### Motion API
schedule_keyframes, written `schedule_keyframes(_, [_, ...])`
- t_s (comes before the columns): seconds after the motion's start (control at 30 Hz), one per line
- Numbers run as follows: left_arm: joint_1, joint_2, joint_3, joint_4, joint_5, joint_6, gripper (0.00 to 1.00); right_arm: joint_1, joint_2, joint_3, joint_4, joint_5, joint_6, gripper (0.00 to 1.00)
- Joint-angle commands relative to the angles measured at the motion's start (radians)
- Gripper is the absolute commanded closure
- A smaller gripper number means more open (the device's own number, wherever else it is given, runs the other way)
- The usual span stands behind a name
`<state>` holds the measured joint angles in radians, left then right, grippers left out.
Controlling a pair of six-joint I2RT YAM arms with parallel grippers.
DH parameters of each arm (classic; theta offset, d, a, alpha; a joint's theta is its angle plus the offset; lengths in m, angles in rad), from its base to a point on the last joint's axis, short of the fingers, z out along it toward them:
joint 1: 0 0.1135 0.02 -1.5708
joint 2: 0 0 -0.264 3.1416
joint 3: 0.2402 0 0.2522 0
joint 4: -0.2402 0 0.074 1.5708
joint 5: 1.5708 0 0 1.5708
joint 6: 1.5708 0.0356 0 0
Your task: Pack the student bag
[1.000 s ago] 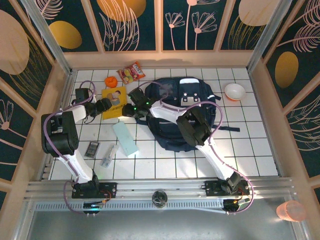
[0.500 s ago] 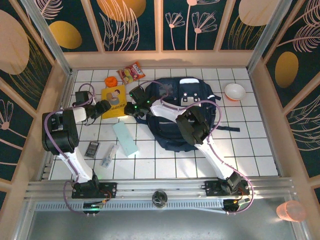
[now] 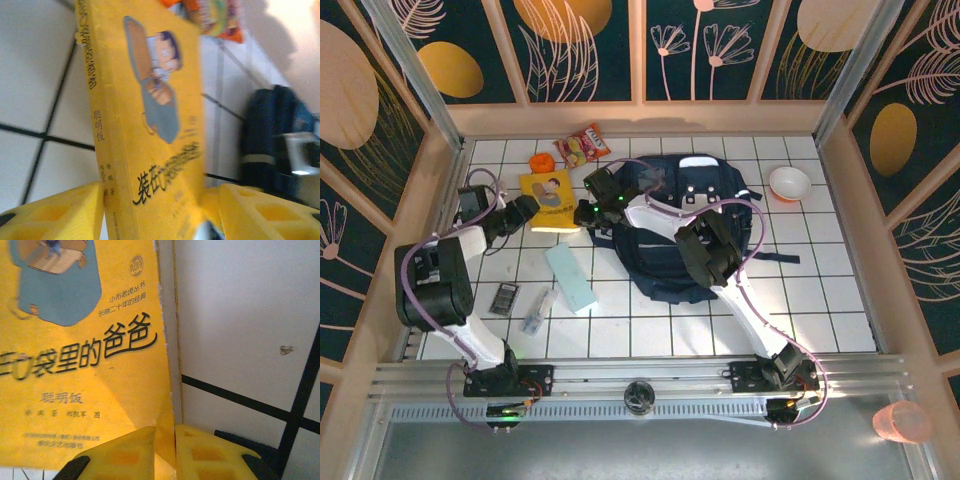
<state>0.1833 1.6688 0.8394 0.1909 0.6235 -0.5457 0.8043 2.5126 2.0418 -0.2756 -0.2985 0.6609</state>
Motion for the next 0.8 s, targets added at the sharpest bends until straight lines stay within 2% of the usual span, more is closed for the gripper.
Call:
schedule_keyframes(0.0, [-0.041,-0.044,-0.004,-0.022,0.231,-0.023,0.40,0.030,0.073,0.015,-0.023,-0.031,0.010,0.85])
schedule_keyframes(0.13, [-0.041,0.000,0.006,-0.074,0.190,0.014,0.41,0.030,0.069,0.015,-0.016,-0.039,0.012,0.86])
schedule_keyframes(0.3, [-0.042,0.079,0.003,-0.022,0.190,-0.011,0.41,0.030,0.063,0.015,-0.002,-0.052,0.018,0.86])
schedule_keyframes(0.43, [-0.052,0.084,0.012,-0.011,0.175,-0.019,0.47,0.030,0.060,0.014,0.000,-0.054,0.020,0.86])
schedule_keyframes(0.53, [-0.055,0.054,0.022,-0.067,0.085,0.022,0.65,0.030,0.036,0.003,-0.002,-0.031,0.015,0.84])
schedule_keyframes(0.67, [-0.055,-0.045,0.025,-0.116,-0.042,0.078,0.86,0.022,-0.049,-0.057,0.026,0.007,0.007,0.71])
schedule_keyframes(0.77, [-0.056,-0.133,0.024,-0.125,-0.059,0.105,0.97,0.015,-0.158,-0.139,0.070,0.042,0.006,0.58])
